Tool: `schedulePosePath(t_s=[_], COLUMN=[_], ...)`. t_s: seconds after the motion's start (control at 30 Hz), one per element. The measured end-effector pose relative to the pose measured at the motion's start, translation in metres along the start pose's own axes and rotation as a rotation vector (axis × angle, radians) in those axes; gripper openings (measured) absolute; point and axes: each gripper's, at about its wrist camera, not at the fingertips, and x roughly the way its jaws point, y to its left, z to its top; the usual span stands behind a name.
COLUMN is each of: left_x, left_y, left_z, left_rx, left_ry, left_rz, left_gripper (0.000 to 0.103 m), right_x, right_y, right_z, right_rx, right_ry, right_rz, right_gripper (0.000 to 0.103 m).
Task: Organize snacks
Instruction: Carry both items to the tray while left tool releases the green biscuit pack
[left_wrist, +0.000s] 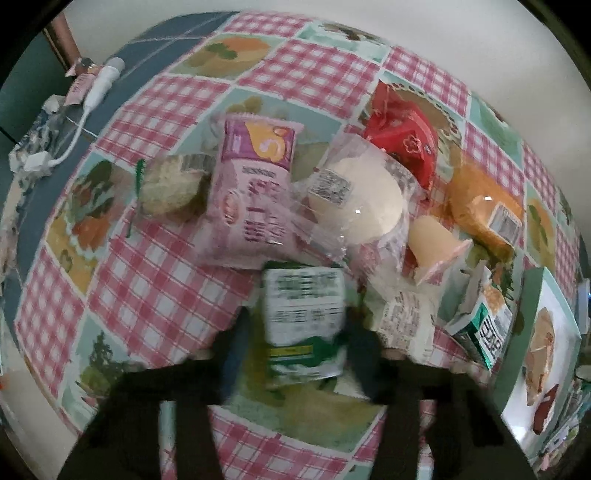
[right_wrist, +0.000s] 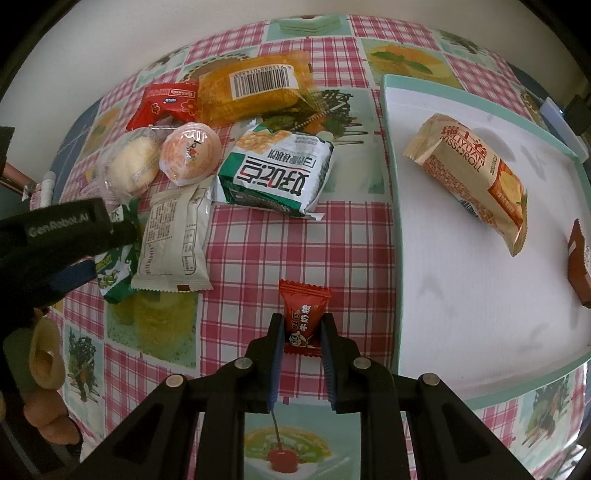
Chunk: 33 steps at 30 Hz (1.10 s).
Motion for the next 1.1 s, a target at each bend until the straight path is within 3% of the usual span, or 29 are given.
schedulePosePath(t_s=[0.37, 0.67, 1.1], left_x=[-0.028, -0.086, -0.115], left_y=[-0.002, 0.001, -0.017], left_z=[-0.002, -0.003, -0.022], left_rx=[0.022, 0.027, 0.087], left_ry=[-0.038, -0.152, -0.188], left_rz=[0.011, -0.023, -0.094], left_gripper=[0.041, 0.041, 0.041], right_x=[-0.006, -0.046, -0.085], right_y=[0.000, -0.004, -0.054], right_z=[0.000, 0.003, 0.003], right_rx=[0.013, 0.027, 0.150], right_ry=[-0.003, -0.091, -0.182], right_rz=[0.035, 0.080, 0.004], right_gripper=[0.020, 0.020, 0.020])
